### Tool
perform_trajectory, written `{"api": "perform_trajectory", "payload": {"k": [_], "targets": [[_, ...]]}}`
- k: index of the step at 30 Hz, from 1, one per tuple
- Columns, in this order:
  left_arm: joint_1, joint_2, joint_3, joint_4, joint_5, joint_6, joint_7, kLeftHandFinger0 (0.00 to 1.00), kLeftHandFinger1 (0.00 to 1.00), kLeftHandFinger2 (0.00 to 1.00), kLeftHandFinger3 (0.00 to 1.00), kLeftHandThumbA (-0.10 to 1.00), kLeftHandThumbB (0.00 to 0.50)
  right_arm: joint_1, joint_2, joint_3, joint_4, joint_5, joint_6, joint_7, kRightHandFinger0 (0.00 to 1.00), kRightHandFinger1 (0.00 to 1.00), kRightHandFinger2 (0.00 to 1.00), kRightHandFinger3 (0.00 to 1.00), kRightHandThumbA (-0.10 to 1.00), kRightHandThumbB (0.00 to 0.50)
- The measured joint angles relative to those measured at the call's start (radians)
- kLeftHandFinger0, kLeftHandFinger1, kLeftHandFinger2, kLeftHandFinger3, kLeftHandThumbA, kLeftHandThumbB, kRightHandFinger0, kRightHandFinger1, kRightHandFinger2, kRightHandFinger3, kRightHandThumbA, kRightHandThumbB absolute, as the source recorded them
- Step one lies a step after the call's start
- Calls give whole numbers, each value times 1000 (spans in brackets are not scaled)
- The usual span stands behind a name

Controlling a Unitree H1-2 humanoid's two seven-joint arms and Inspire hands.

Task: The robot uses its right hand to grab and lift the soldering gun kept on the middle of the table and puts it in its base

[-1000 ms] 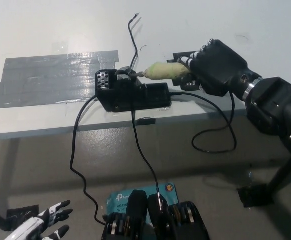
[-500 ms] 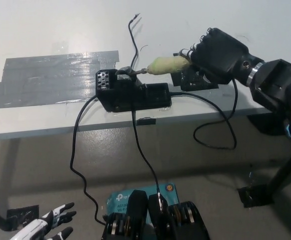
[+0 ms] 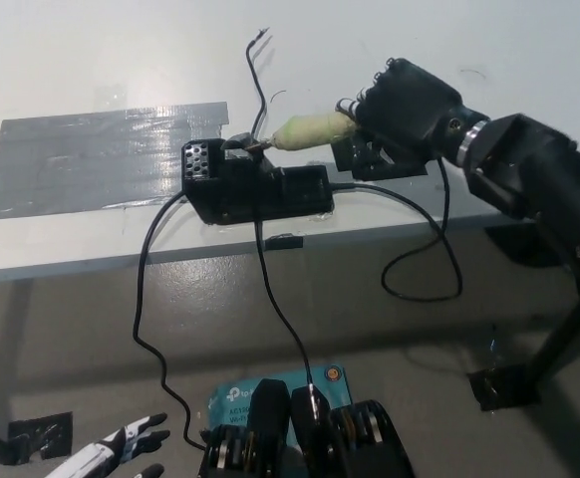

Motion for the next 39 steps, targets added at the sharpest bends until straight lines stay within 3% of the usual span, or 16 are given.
{"api": "perform_trajectory", "payload": {"k": [4, 9, 10, 12, 14, 17, 24, 26, 27, 30, 31, 33, 35, 36, 38, 39], "targets": [[-1, -1, -9, -2, 9, 0, 0, 1000, 1000, 1000, 1000, 632, 187, -7, 6, 36, 52, -2, 0, -64, 0, 19, 432, 43, -28, 120], [-7, -2, -20, -8, 19, 0, 0, 1000, 1000, 1000, 1000, 639, 171, -18, 10, 62, 85, -2, 4, -116, 0, 27, 427, 101, -8, 159], [-9, -2, -21, -8, 20, 0, 0, 1000, 1000, 1000, 1000, 630, 166, -18, 11, 64, 85, -2, 4, -123, 0, 43, 430, 154, -33, 197], [-10, -2, -22, -9, 21, 0, 0, 1000, 1000, 1000, 1000, 615, 157, -18, 15, 66, 83, -2, 5, -130, 0, 82, 474, 87, -44, 197], [-11, -3, -24, -9, 21, 0, -1, 1000, 1000, 1000, 1000, 634, 160, -18, 14, 71, 78, -4, 6, -134, 0, 110, 502, 129, -32, 197], [-10, -3, -27, -11, 23, 2, -1, 1000, 1000, 1000, 1000, 633, 156, -21, 13, 76, 67, -7, 9, -132, 0, 114, 504, 75, -100, 160], [-11, -3, -27, -16, 24, 3, -1, 1000, 1000, 1000, 1000, 617, 159, -71, 15, 100, 58, -24, 2, -122, 0, 31, 440, 172, -92, 206], [-13, -3, -27, -16, 24, 4, -1, 1000, 1000, 1000, 1000, 615, 164, -90, 26, 110, 50, -30, -10, -122, 0, 0, 404, 216, -100, 241], [-14, -3, -27, -16, 24, 4, -1, 1000, 1000, 1000, 1000, 642, 167, -100, 33, 114, 52, -32, -16, -122, 0, 0, 374, 192, -100, 216], [-12, -2, -27, -16, 26, 5, -1, 1000, 1000, 1000, 1000, 619, 144, -132, 32, 118, 56, -39, -34, -120, 0, 0, 355, 170, -100, 239], [-12, -2, -27, -17, 27, 6, -1, 1000, 1000, 1000, 1000, 611, 147, -142, 31, 121, 56, -41, -41, -120, 0, 0, 345, 54, -100, 204], [-13, -2, -27, -19, 28, 8, -1, 1000, 1000, 1000, 1000, 608, 151, -151, 32, 129, 56, -46, -46, -119, 0, 1, 402, 1, -100, 178], [-13, -2, -27, -19, 28, 7, -1, 1000, 1000, 1000, 1000, 672, 185, -152, 31, 131, 56, -48, -47, -119, 0, 0, 413, 47, -96, 150], [-13, -2, -27, -19, 32, 7, -1, 1000, 1000, 1000, 1000, 685, 192, -152, 31, 133, 55, -50, -47, -119, 0, 7, 411, 88, -18, 147], [-14, -2, -27, -19, 37, 7, -1, 1000, 1000, 1000, 1000, 688, 187, -151, 30, 134, 45, -52, -45, -114, 0, 0, 410, 147, 32, 178], [-14, -2, -27, -19, 40, 7, -1, 1000, 1000, 1000, 1000, 691, 196, -150, 29, 134, 41, -54, -44, -111, 0, 0, 389, 118, 16, 185]]}}
